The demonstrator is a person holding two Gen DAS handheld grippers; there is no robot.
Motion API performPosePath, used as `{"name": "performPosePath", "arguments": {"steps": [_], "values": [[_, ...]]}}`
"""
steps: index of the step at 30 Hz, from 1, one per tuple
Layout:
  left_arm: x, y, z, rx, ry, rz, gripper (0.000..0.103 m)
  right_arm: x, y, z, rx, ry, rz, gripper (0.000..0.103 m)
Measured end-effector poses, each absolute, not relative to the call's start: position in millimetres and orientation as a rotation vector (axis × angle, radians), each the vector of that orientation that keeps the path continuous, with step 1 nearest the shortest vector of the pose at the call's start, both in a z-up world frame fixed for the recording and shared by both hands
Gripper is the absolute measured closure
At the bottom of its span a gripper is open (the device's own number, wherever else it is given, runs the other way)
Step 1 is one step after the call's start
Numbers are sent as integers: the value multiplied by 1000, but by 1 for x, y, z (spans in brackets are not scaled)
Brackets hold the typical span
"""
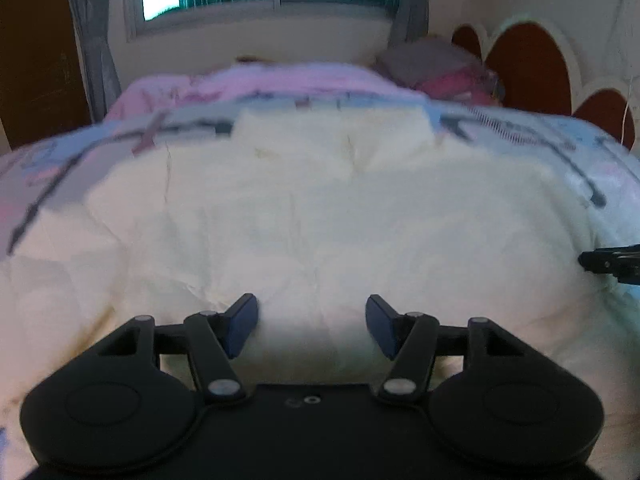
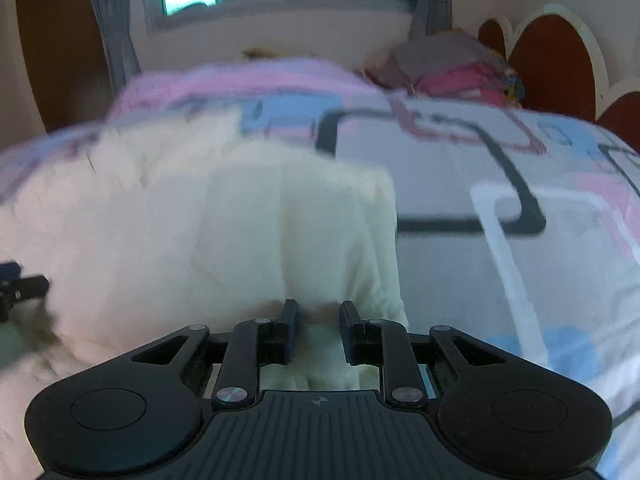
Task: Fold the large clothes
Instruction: 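Grasp the other sleeve cuff with the left gripper and lift it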
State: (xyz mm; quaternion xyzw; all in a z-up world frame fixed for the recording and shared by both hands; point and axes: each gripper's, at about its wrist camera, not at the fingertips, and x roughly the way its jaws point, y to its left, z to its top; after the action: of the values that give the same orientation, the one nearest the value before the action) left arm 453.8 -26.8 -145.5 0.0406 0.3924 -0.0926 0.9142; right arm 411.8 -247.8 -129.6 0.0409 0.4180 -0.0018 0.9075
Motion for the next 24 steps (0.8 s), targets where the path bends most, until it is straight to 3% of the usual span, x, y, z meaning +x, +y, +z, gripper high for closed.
{"name": "performPosePath", "arguments": {"steps": [5,7,8,9,10,11,14,16,18,24], "values": [[453,-28,-143,91,798,-163,41,401,-250,-114,122,837,-14,82],[441,-24,-134,84,777,-159,31,388,-252,-103,136,816,-18,81],[433,-18,-129,84,759,-149,29,381,-252,-99,138,817,-14,77],[424,-12,-125,79,746,-138,25,373,-252,-95,142,817,-9,52],[417,-2,-122,71,741,-122,25,364,-253,-90,145,797,-11,41],[409,12,-119,58,737,-94,25,355,-253,-86,145,778,-12,37],[384,62,-114,7,732,9,29,338,-251,-81,149,756,-25,38],[368,100,-112,-35,731,91,38,331,-251,-82,169,747,-43,38],[351,146,-114,-97,738,188,43,330,-253,-86,178,751,-68,52],[300,264,-123,-329,744,461,46,335,-253,-94,192,780,-137,56]]}}
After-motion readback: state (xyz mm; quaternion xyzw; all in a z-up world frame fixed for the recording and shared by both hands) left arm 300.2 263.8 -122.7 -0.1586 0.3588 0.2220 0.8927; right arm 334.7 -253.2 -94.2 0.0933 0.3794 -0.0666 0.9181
